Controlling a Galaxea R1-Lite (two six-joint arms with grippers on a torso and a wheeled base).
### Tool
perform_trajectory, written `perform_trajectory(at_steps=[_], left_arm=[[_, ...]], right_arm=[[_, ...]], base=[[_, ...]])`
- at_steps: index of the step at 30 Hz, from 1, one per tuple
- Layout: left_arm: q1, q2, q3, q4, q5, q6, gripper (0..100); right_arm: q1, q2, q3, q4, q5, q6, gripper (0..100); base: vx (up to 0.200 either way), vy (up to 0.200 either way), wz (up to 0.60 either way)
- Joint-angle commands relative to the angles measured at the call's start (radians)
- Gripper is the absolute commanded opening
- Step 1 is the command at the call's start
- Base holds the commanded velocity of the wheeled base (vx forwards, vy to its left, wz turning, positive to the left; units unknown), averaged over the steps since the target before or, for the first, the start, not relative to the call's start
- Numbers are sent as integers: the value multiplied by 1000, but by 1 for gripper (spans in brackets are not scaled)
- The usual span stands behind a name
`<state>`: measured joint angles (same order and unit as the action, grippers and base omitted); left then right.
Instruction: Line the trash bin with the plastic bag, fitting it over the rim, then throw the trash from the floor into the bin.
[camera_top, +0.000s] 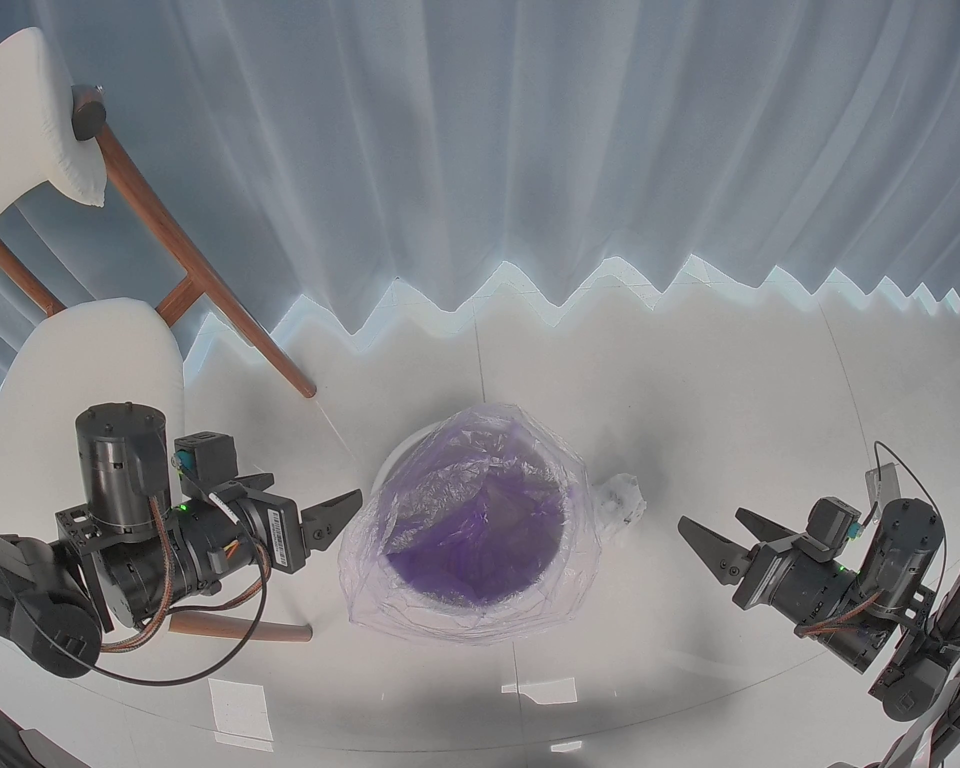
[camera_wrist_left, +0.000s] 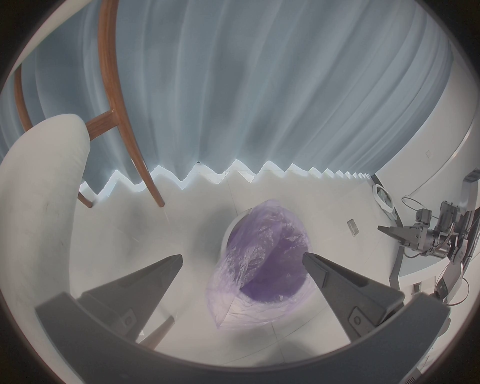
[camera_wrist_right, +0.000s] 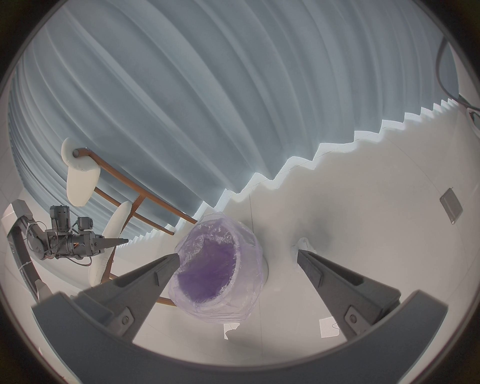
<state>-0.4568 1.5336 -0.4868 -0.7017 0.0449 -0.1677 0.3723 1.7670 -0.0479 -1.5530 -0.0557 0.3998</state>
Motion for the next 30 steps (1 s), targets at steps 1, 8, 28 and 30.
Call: perform_trajectory(at_steps=[1,8,28,30], left_arm=[[6,-3,20,1,3,-1,100],[6,3,42,-1,43,99,100],[-29,353,-205,-55,-43,266,100],[-29,401,-239,-55,-36,258,100]], right_arm=[[0,-12,11,-6,1,1,100],[0,-14,19,-6,1,1,100],[0,-26,20,-2,1,7,100],[0,-26,28,-2,1,11,100]], base=[[0,0,0],[0,0,0],[0,0,0],[0,0,0]])
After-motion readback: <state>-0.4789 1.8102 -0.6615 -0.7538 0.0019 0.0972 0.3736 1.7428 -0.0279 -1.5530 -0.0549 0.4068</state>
